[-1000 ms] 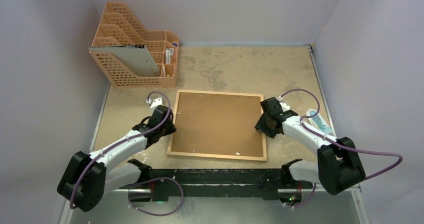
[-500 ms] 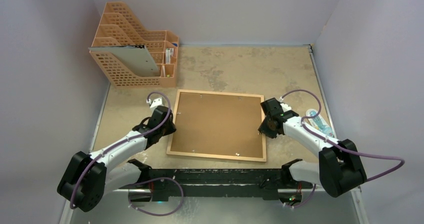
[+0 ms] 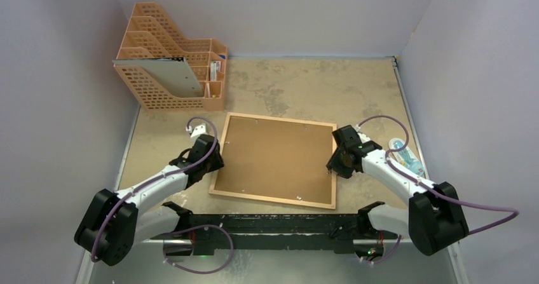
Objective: Put the photo into the frame
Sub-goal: Install the photo frame at the center of the board.
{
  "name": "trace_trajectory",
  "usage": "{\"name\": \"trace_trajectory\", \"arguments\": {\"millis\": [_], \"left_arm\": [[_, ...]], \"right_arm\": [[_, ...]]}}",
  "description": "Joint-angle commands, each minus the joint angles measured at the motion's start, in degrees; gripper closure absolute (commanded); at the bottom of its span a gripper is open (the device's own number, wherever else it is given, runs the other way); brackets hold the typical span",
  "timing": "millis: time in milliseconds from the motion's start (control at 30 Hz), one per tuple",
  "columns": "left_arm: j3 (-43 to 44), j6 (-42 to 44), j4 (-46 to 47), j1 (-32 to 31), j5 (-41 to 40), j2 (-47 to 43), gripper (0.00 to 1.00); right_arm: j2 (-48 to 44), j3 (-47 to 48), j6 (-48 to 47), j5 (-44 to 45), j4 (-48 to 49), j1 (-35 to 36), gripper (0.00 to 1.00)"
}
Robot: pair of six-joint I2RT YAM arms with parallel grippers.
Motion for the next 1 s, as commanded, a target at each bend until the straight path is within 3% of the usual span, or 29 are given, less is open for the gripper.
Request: {"name": "trace_trajectory", "arguments": {"millis": [0, 200, 467, 967], "left_arm": [[-1.21, -0.23, -1.45, 0.19, 1.16, 0.44, 0.65], [-1.42, -0.27, -1.84, 0.19, 0.87, -0.58, 0.57], [-1.8, -0.22, -1.57, 0.19, 1.67, -1.46, 0.54], [-2.77, -0.03, 0.88, 0.19, 3.59, -1.26, 0.55]], "right_arm": [[-2.47, 3.81, 2.13, 1.59, -2.17, 0.64, 0.49], [-1.61, 3.42, 2.45, 2.75, -3.14, 0.62, 0.41], [-0.42, 2.07, 3.7, 1.84, -3.64, 0.61, 0.37], [0.33, -0.95, 3.87, 1.19, -0.75, 0.62, 0.47]]}}
